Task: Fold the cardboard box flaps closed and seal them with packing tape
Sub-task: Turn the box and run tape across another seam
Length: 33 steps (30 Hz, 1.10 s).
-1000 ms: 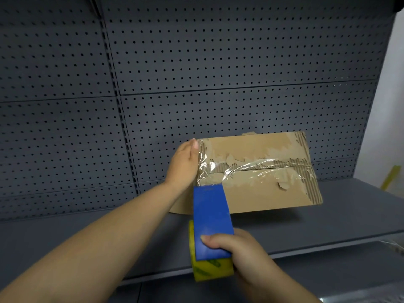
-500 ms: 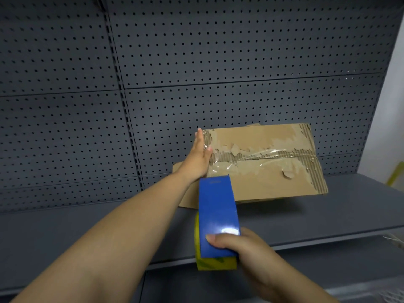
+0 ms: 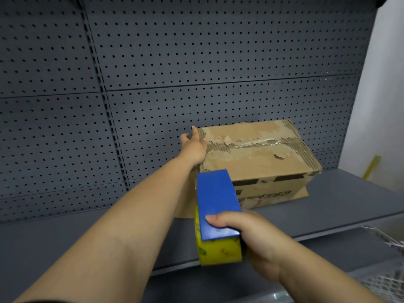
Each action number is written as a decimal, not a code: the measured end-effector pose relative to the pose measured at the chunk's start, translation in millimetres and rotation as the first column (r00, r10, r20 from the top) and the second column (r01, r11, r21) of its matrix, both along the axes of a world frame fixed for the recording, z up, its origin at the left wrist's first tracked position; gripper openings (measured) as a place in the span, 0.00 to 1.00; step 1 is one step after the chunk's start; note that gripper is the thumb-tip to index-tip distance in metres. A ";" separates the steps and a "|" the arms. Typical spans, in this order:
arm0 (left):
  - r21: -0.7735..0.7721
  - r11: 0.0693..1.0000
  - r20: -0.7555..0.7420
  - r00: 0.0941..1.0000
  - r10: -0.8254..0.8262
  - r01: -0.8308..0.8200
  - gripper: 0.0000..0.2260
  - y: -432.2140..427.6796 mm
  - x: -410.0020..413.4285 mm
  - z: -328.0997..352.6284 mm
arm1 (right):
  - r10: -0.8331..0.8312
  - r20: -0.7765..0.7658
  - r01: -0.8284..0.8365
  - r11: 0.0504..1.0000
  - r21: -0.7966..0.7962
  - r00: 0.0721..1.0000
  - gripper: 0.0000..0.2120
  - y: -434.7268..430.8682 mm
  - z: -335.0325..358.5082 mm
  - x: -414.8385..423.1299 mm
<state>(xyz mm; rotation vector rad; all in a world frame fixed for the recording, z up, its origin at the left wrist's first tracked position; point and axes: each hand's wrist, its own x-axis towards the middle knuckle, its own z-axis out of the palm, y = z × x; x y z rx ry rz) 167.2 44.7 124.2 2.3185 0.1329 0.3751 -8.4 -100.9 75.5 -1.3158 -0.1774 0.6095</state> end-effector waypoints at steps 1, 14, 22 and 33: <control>0.025 0.999 0.055 0.998 0.034 -0.035 0.27 -1.6 0.0 -0.9 | -0.001 -0.004 0.001 1.000 -0.007 1.000 0.08 -0.5 2.0 0.2; 0.373 0.927 0.185 0.976 -0.113 0.037 0.21 3.7 -19.3 -10.8 | -0.075 0.003 0.075 0.995 -0.069 0.997 0.03 2.8 7.5 -9.9; 0.382 0.923 -0.001 0.998 -0.056 0.052 0.23 1.8 -16.0 -14.5 | -0.082 0.027 0.084 0.995 -0.060 0.996 0.12 3.6 -7.4 -20.6; 0.267 0.963 0.032 0.998 -0.051 0.041 0.21 6.1 0.6 -18.8 | -0.044 -0.074 0.042 0.999 -0.026 0.996 0.19 -4.5 -31.6 -42.3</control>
